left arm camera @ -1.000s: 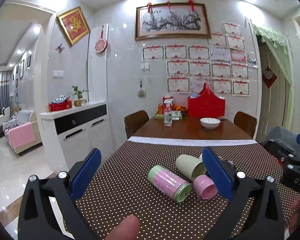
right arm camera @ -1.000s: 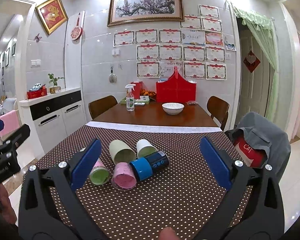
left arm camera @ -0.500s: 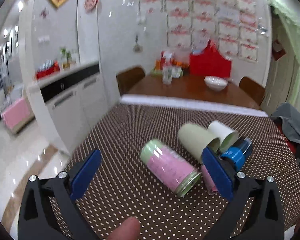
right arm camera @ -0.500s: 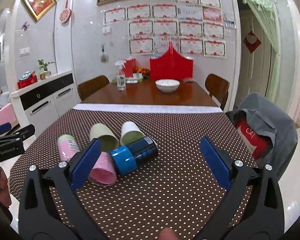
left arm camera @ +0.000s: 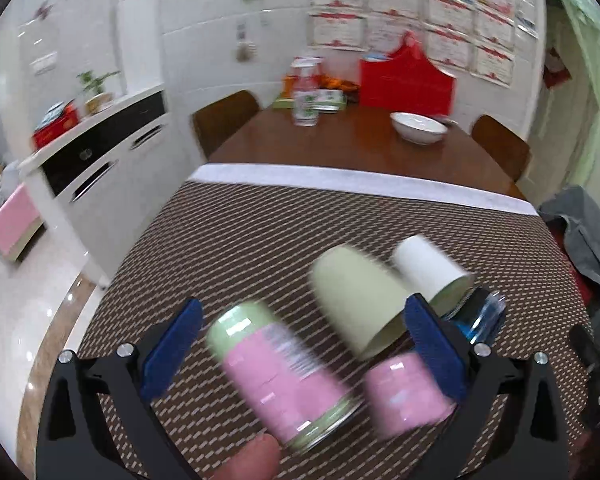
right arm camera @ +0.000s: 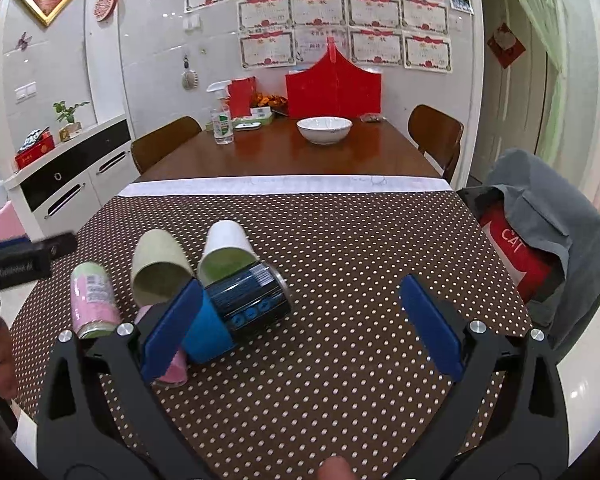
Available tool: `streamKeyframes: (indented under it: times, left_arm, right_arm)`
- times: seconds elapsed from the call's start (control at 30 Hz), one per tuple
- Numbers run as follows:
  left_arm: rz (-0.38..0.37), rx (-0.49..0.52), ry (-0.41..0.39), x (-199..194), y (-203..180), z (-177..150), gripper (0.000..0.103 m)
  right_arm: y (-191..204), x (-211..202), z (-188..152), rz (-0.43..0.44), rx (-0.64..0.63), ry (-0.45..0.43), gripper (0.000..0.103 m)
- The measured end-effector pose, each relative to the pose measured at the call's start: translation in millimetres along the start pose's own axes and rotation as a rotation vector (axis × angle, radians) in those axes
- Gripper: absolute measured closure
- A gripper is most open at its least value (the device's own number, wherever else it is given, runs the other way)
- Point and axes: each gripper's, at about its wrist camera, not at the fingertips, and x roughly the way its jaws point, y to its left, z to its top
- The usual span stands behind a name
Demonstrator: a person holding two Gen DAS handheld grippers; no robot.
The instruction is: Flip cup upside down
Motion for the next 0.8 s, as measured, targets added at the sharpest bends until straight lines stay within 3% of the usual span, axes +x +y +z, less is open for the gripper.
streamKeyframes:
  times: [0.13,0.23,0.33,0.43,0.8]
  left_arm:
    - [-0.093,0.045,0.142,46.1,-45.2,27.4,0.004]
    - [-0.107,0.051,0.282,88.3,-73.0,40.4,0.004]
    - [-0.121,0.035,0.371,118.6,-89.8,47.4,0.004]
    - [-0.085,0.051,0.386,134.9,-106.3,50.7,0.004]
    - [-0.083,0.106,0.422,149.6,-143.0,57.7,0.004]
  right_arm:
    - [-16.1,13.9,8.1,-0.009,0.024,0.016,0.006]
    - [-32.2,23.6,15.2,-0.011,0.052,0.021,0.006]
    - [-44.2,33.7,20.9,-0.009,0.058,0.026,0.006]
    - [-56.2,41.7,23.6,-0.003,0.077,0.030,0.006]
    - [-74.9,63.7,22.8,0.021,0.101,0.054,0.006]
